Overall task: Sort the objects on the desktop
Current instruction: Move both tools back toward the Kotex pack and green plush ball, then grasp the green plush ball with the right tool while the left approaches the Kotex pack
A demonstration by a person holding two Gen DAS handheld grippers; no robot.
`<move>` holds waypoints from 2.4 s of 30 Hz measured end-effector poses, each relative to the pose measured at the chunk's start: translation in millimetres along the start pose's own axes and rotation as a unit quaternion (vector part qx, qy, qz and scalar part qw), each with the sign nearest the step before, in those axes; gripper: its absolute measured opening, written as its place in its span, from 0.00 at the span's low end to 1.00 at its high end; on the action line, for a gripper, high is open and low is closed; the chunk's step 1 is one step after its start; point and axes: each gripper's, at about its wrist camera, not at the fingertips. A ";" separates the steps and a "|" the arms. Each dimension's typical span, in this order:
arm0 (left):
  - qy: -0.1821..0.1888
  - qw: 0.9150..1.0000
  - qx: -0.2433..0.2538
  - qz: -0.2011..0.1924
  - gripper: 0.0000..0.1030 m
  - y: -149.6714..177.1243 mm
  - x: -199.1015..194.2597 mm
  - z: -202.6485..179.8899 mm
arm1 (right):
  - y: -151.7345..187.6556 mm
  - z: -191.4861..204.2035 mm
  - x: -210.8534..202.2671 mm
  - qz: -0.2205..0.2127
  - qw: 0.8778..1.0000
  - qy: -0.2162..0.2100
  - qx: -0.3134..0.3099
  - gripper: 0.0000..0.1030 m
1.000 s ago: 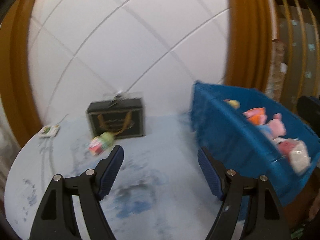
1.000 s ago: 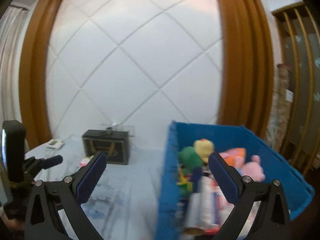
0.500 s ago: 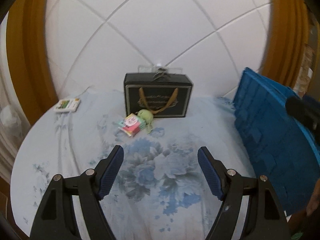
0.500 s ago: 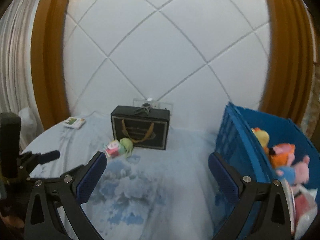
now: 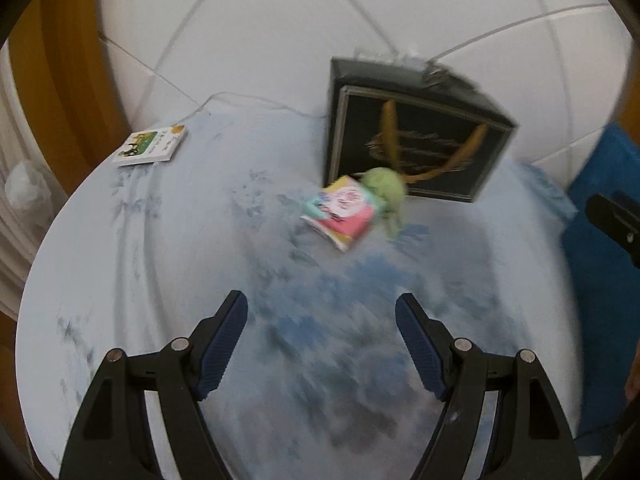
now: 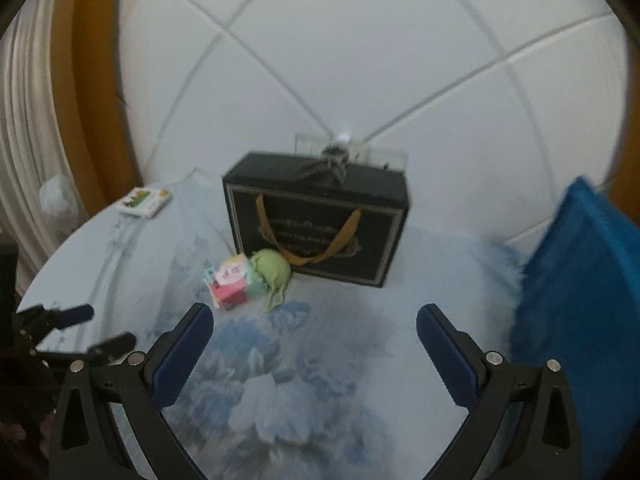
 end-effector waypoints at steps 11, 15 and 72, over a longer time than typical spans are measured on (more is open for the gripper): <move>0.021 0.999 0.032 0.039 0.74 -54.3 139.7 -13.6 | 13.4 -24.4 165.7 0.079 0.995 -0.024 0.054 1.00; 0.013 0.993 0.101 0.053 0.74 -65.9 173.8 -33.4 | 21.1 -35.5 185.5 0.086 0.994 -0.024 0.063 1.00; -0.018 0.999 0.029 0.002 0.53 9.3 77.4 3.3 | 35.4 52.1 155.0 0.090 0.993 -0.080 -0.009 0.62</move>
Point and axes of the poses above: each gripper's, at about its wrist camera, not at the fingertips, and x roughly the way its jaws point, z to its left, y to its underside, and after that the axes turned 2 degrees about -z, right-handed
